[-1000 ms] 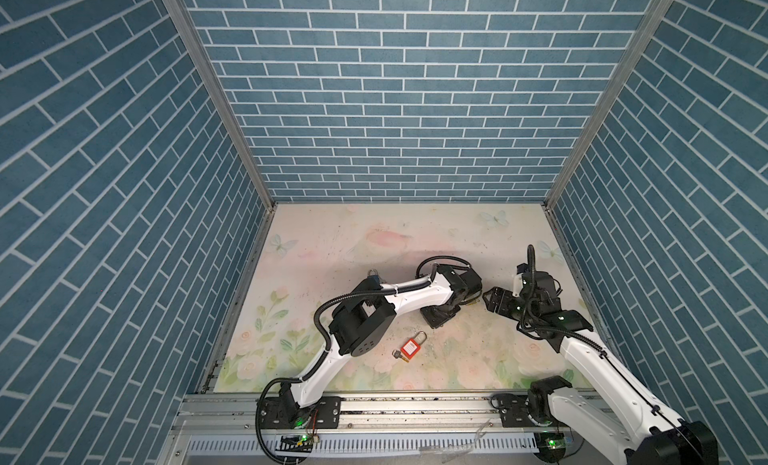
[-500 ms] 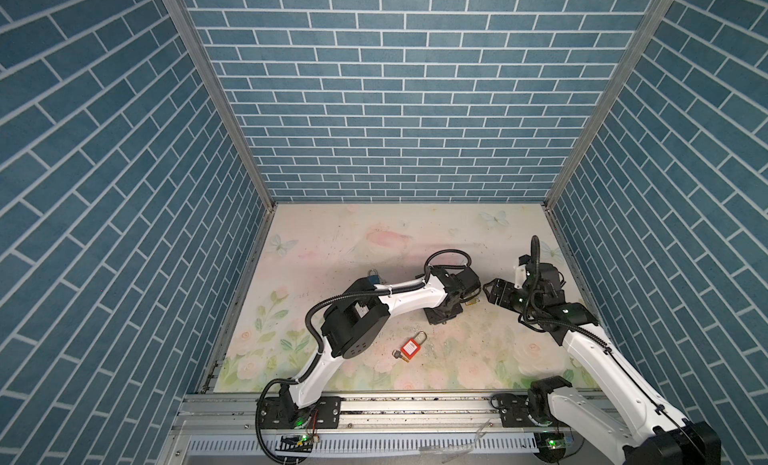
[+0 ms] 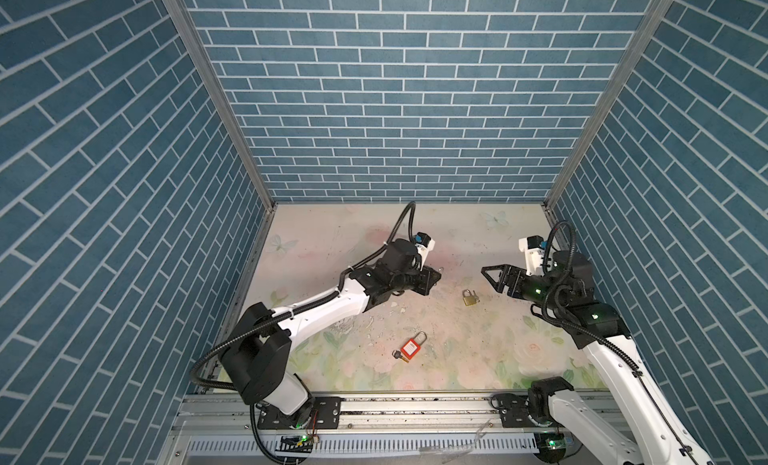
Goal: Lock with the key
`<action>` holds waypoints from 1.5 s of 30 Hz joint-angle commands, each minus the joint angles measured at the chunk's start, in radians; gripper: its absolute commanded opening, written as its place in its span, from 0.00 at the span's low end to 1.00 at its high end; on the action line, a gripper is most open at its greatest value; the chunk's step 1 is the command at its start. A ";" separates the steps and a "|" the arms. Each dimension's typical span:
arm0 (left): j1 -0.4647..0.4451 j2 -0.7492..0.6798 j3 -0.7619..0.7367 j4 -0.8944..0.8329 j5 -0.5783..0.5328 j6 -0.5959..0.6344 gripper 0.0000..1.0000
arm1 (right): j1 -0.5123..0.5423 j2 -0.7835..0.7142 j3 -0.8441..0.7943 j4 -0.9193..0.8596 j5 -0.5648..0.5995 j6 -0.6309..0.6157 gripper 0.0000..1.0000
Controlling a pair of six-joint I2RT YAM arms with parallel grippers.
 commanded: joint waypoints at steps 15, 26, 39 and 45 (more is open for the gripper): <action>-0.047 -0.211 -0.272 0.364 0.125 0.640 0.00 | 0.276 0.130 0.066 -0.054 0.064 0.134 0.60; -0.082 -0.240 -0.300 0.371 -0.142 0.841 0.00 | 0.294 0.150 0.061 -0.022 0.007 0.388 0.53; -0.114 -0.198 -0.248 0.254 -0.138 0.948 0.00 | 0.355 0.214 0.046 0.143 0.019 0.512 0.41; -0.116 -0.193 -0.237 0.243 -0.144 0.944 0.00 | 0.378 0.239 0.035 0.178 0.024 0.530 0.36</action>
